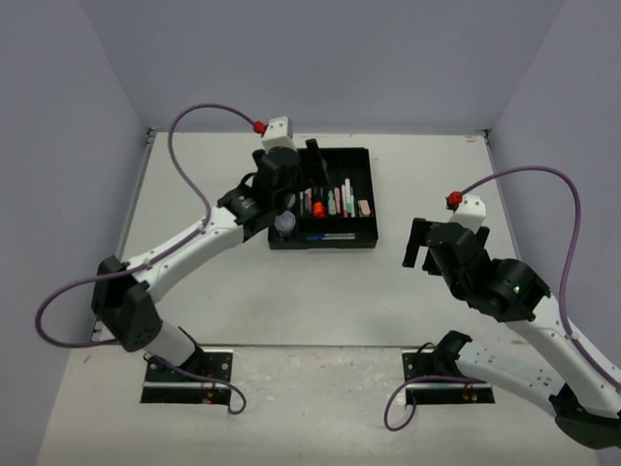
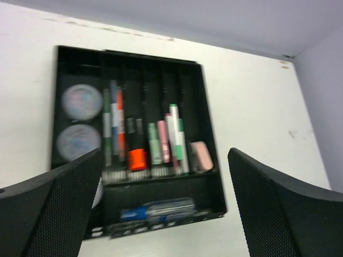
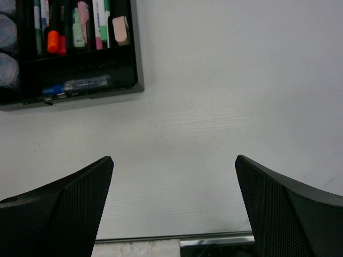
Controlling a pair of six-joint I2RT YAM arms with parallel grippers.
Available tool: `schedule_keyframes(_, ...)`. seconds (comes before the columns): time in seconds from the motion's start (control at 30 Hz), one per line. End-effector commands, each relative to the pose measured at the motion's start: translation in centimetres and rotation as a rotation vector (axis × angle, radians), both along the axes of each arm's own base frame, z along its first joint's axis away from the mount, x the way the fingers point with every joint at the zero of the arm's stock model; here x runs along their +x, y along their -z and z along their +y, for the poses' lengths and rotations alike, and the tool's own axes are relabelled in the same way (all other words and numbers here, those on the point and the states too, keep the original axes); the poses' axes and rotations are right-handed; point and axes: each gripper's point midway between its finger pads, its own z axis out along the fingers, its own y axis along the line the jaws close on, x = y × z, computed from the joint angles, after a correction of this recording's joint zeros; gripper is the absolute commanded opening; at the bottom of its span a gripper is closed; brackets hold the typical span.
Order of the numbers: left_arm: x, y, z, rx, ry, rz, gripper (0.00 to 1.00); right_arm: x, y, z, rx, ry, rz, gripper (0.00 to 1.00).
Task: Sort the stationery into containers
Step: Reset both arms
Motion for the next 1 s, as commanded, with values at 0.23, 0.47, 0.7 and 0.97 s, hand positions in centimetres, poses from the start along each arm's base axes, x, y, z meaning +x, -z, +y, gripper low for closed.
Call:
schedule_keyframes(0.23,-10.0,3.7,17.2,0.284,-0.261,0.101,1.00,1.7,-3.0,-1.2,0.069,0.059,-0.247,0.99)
schedule_keyframes(0.47,-13.9,1.3,18.4,0.258,-0.132,0.029,1.00,1.3,-2.4,-1.2,0.059,0.021,-0.250,0.99)
schedule_keyframes(0.7,-16.0,-0.8,21.7,0.298,-0.178,-0.059,1.00,0.7,-0.7,-1.4,0.053,0.015,-0.208,0.99)
schedule_keyframes(0.97,-16.8,1.6,25.0,0.354,-0.344,-0.023,1.00,0.1,-1.3,-2.1,0.059,0.019,-0.224,0.99)
